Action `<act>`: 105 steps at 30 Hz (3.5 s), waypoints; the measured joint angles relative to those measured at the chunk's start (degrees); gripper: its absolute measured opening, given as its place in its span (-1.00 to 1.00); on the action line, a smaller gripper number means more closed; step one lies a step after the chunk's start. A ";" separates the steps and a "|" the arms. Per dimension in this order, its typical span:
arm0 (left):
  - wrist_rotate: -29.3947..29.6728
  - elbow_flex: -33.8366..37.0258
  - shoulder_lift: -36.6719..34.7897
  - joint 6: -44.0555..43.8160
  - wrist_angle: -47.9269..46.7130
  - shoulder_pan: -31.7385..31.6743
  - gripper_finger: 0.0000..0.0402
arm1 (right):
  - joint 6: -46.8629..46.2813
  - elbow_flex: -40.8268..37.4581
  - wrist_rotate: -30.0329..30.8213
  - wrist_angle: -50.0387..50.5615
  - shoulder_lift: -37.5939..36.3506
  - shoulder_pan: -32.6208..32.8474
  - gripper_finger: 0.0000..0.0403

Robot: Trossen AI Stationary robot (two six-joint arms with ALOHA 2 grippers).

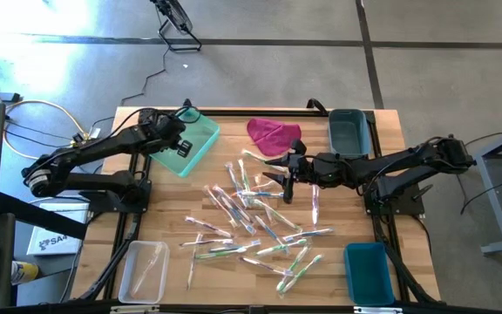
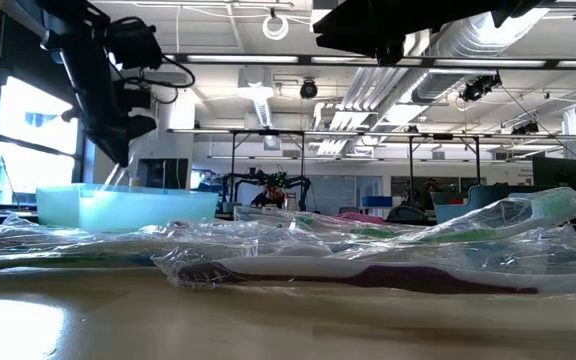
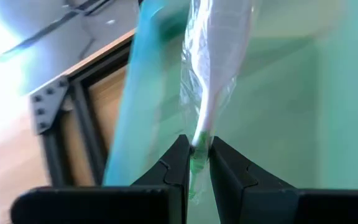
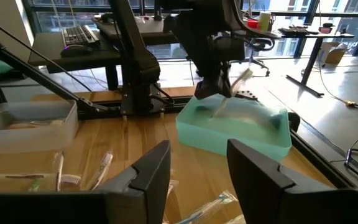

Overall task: Pick & Place Toothbrushes
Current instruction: Put the green toothbrush to the green bin, then put the blue toothbrush to the light blue bin

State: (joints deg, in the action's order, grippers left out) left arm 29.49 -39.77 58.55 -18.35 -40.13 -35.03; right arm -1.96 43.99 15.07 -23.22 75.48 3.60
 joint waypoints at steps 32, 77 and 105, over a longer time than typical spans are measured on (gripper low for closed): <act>0.74 -0.02 8.10 2.66 5.41 0.15 -0.32 | 0.00 0.00 0.00 -0.02 0.00 0.00 -0.26; -13.03 0.07 7.51 24.16 34.87 28.58 -1.00 | -4.11 0.00 -0.01 6.04 0.00 0.07 -0.26; -15.01 0.11 7.64 23.98 34.02 30.18 -1.00 | -5.86 0.00 -0.02 6.75 0.00 0.07 -0.26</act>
State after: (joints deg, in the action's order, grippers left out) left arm 14.48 -39.66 66.19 5.63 -6.11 -4.84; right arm -7.81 43.99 15.05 -16.47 75.48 3.66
